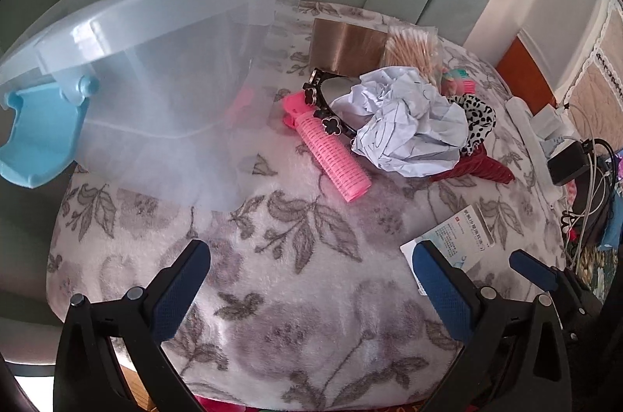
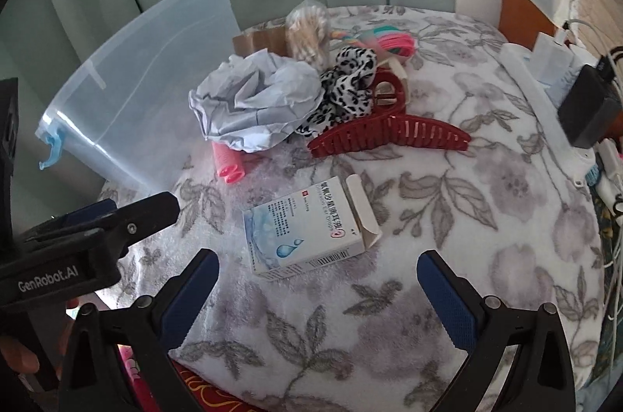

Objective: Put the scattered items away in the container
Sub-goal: 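Move left tool to the pink hair roller while right tool approaches the white medicine box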

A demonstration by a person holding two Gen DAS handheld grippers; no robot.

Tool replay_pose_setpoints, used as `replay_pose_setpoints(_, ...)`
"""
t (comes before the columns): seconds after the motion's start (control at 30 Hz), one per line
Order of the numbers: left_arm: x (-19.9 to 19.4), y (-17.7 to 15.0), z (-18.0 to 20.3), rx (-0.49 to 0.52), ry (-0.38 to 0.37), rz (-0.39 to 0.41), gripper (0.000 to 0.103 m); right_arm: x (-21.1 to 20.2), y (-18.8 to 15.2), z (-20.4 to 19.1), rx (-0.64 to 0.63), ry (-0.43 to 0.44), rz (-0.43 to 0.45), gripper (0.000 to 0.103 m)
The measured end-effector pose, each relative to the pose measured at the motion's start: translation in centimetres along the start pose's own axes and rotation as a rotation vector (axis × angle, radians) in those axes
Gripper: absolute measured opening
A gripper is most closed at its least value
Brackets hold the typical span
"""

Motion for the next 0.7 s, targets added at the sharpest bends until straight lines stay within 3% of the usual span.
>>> replay_pose_setpoints(0.1,0.1,0.0,0.1,0.01,0.005,0.002,0.103,1.4,-0.1,-0.4,-0.041,-0.018,-0.011,0.102)
replay_pose_setpoints(0.33,1.2,0.1,0.7,0.036,-0.011,-0.02,0.103,2.7,-0.2,-0.9,-0.055,-0.002,-0.027,0.079)
replay_pose_setpoints(0.5,1.6,0.3,1.5,0.064,-0.019,-0.022,0.103,2.1,-0.1,-0.3,-0.018,0.003,-0.001,0.078)
replay_pose_setpoints(0.7,2.4,0.4,3.0,0.089,-0.018,-0.037,0.102,0.7,0.1,2.5,0.047,-0.057,0.019,0.078)
Point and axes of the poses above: each gripper's, at about its wrist camera, not at the fingertips, and x roughly the way its jaws point, z to its right, y to its top, the point moved 3 cm from there along x, roughly the way its jaws point, and after that the axes turned 13 degrees about z, right-handed, at the moved point
